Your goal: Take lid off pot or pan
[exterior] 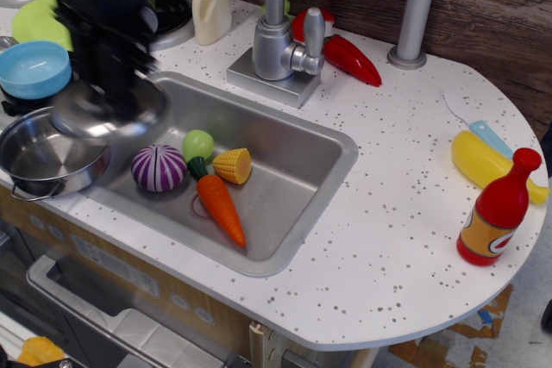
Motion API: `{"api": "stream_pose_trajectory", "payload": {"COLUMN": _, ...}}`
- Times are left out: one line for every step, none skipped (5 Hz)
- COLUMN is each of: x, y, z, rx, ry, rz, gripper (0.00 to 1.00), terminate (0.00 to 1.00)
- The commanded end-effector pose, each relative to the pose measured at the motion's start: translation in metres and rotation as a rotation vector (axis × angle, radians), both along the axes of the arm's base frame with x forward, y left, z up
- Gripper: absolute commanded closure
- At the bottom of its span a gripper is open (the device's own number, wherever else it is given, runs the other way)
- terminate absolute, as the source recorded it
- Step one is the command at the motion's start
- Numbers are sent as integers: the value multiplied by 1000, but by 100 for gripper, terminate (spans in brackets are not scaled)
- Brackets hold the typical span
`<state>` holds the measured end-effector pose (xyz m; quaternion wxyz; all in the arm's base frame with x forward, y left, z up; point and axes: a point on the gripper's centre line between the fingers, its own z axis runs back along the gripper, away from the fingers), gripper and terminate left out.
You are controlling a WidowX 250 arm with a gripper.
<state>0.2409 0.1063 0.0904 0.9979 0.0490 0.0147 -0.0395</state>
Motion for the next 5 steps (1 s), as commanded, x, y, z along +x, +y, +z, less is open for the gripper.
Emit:
{"api": "stream_pose_trajectory", "payload": {"x": 1, "y": -43, "z": -11, "rx": -44, "ry": -81, "rz": 5, "gripper": 100, "terminate": 0}}
{"api": "stream_pose_trajectory", "payload": {"x": -7, "y": -50, "z": -37, "rx": -124, "ry": -121, "rz": -21, "gripper": 100, "terminate": 0}}
{"api": "stream_pose_trajectory", "payload": {"x": -17, "y": -46, "z": -42, "rx": -88, "ry": -161, "rz": -48, "gripper": 100, "terminate": 0}}
{"api": "stream_pose_trajectory", "payload": {"x": -24, "y": -45, "z": -49, "rx": -53, "ry": -209, "rz": -67, "gripper": 0, "terminate": 0}}
{"api": "stream_pose_trajectory", "payload": {"x": -22, "y": -43, "z": -49, "rx": -88, "ry": -208, "rz": -84, "gripper": 0, "terminate": 100}}
